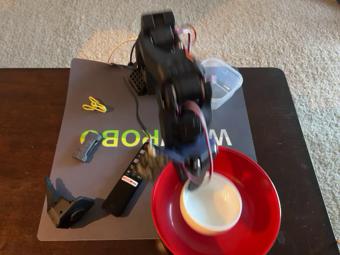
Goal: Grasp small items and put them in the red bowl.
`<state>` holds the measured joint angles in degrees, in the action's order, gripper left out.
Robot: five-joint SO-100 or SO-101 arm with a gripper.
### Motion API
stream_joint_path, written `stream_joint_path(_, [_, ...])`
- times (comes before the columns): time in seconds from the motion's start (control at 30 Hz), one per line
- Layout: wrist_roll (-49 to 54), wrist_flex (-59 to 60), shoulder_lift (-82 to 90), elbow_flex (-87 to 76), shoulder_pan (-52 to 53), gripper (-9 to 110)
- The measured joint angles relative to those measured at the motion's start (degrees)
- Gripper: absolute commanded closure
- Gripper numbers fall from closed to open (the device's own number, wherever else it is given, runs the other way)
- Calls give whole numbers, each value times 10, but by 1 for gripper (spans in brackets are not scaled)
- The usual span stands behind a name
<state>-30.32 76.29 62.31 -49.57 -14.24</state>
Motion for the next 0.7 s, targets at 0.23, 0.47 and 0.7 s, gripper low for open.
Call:
stream_joint_path(0.23, [-19, -1, -127, 52, -34, 101])
stream_joint_path(0.47, [-26, 5, -170, 72, -44, 87])
stream_joint_path(0.7, [-7, 82, -132, 73, -46, 69])
